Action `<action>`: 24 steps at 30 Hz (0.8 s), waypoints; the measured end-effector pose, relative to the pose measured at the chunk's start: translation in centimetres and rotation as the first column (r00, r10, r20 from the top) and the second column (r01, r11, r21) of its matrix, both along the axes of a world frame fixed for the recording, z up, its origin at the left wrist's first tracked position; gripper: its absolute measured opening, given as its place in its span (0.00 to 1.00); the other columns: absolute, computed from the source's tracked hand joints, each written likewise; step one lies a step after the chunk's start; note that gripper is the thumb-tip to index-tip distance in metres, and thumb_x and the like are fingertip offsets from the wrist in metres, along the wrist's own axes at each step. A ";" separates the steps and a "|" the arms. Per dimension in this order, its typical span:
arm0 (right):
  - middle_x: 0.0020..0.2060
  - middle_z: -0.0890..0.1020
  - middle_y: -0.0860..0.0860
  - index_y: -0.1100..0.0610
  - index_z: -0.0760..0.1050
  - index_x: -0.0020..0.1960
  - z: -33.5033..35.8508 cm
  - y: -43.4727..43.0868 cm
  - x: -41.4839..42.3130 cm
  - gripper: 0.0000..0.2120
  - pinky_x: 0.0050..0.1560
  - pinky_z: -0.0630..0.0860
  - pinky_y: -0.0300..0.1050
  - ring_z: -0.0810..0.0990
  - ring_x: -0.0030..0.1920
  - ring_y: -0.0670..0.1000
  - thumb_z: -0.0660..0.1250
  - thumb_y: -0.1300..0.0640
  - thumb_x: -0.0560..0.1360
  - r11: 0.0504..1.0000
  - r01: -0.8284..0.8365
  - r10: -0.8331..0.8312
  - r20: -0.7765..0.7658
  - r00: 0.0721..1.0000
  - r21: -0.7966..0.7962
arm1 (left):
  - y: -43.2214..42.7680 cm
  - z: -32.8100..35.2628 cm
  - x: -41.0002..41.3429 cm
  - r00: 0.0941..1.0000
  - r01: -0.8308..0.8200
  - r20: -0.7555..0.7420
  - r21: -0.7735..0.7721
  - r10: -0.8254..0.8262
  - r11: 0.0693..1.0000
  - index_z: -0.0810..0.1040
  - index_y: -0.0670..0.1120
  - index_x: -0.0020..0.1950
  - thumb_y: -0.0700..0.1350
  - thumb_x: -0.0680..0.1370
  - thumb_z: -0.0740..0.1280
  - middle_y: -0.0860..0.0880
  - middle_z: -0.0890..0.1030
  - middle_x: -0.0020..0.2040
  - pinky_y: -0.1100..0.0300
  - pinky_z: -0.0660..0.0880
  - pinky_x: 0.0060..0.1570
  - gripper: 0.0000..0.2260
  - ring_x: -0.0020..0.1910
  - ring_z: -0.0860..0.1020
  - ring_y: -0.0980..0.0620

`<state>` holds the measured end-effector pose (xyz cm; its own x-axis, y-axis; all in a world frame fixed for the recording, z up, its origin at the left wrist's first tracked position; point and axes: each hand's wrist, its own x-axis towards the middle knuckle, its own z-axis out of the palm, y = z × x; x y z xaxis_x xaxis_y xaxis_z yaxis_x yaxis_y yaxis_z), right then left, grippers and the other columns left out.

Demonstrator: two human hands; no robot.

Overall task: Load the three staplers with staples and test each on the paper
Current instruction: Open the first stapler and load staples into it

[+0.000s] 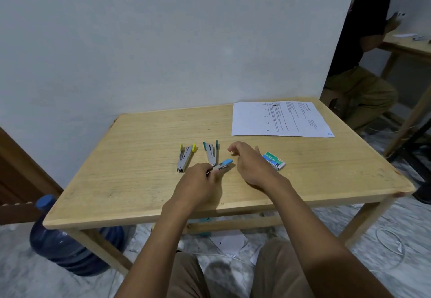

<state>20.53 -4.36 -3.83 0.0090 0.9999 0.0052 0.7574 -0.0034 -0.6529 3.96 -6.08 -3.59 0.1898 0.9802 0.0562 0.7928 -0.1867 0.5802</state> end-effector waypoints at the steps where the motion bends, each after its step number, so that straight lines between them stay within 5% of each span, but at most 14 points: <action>1: 0.65 0.75 0.48 0.47 0.68 0.66 0.0 0.1 0.0 0.24 0.78 0.51 0.57 0.67 0.72 0.52 0.56 0.71 0.78 1.000 -0.026 0.026 0.018 0.999 -0.006 | 0.2 0.0 0.1 1.000 0.002 -0.011 0.005 -0.002 1.000 0.81 0.45 0.51 0.50 0.83 0.59 0.49 0.79 0.39 0.55 0.70 0.35 0.14 0.37 0.76 0.51; 8: 0.69 0.73 0.50 0.48 0.70 0.65 1.0 -0.1 1.7 0.19 0.72 0.65 0.51 0.69 0.70 0.48 0.54 0.66 0.81 0.995 -0.070 0.078 -0.128 0.989 0.068 | 1.4 -0.6 0.6 0.991 0.003 -0.130 0.104 0.011 0.995 0.82 0.51 0.59 0.54 0.82 0.58 0.47 0.73 0.47 0.53 0.74 0.44 0.15 0.46 0.74 0.48; 13: 0.54 0.79 0.42 0.48 0.75 0.58 2.7 -2.2 4.1 0.12 0.53 0.73 0.36 0.75 0.54 0.35 0.58 0.61 0.81 0.957 0.165 -0.076 -0.342 0.937 0.237 | 1.9 -1.1 0.6 0.994 -0.027 -0.100 0.105 0.038 0.994 0.84 0.49 0.56 0.53 0.83 0.58 0.46 0.73 0.48 0.52 0.74 0.45 0.16 0.45 0.74 0.48; 16: 0.55 0.78 0.43 0.46 0.75 0.59 1.9 -3.4 5.8 0.10 0.56 0.76 0.46 0.76 0.53 0.42 0.65 0.52 0.78 0.937 0.248 -0.216 -0.148 0.965 0.246 | 1.9 -1.2 0.7 0.995 -0.052 -0.075 0.136 0.063 0.989 0.84 0.46 0.52 0.51 0.83 0.59 0.47 0.72 0.45 0.56 0.69 0.40 0.16 0.42 0.73 0.50; 19: 0.57 0.76 0.46 0.47 0.73 0.65 0.4 -4.1 7.1 0.22 0.58 0.74 0.51 0.75 0.58 0.49 0.67 0.40 0.74 0.954 0.284 -0.295 0.129 0.947 0.102 | 1.9 -1.4 1.1 0.994 -0.079 -0.064 0.159 0.090 0.984 0.83 0.44 0.51 0.50 0.83 0.59 0.48 0.73 0.45 0.56 0.69 0.39 0.16 0.40 0.73 0.50; 24: 0.58 0.78 0.47 0.47 0.76 0.64 -0.8 -3.8 8.2 0.19 0.57 0.70 0.51 0.74 0.57 0.50 0.67 0.43 0.76 0.958 0.259 -0.279 0.199 0.940 0.120 | 0.9 -1.2 1.6 0.980 -0.132 -0.093 0.364 0.177 0.922 0.84 0.44 0.51 0.50 0.81 0.62 0.46 0.76 0.45 0.57 0.67 0.44 0.14 0.45 0.74 0.48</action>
<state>28.74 -8.14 -4.59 0.2661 0.9555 0.1270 0.8571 -0.1742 -0.4848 5.56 -5.21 -4.81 0.0651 0.9179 0.3915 0.8883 -0.2321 0.3963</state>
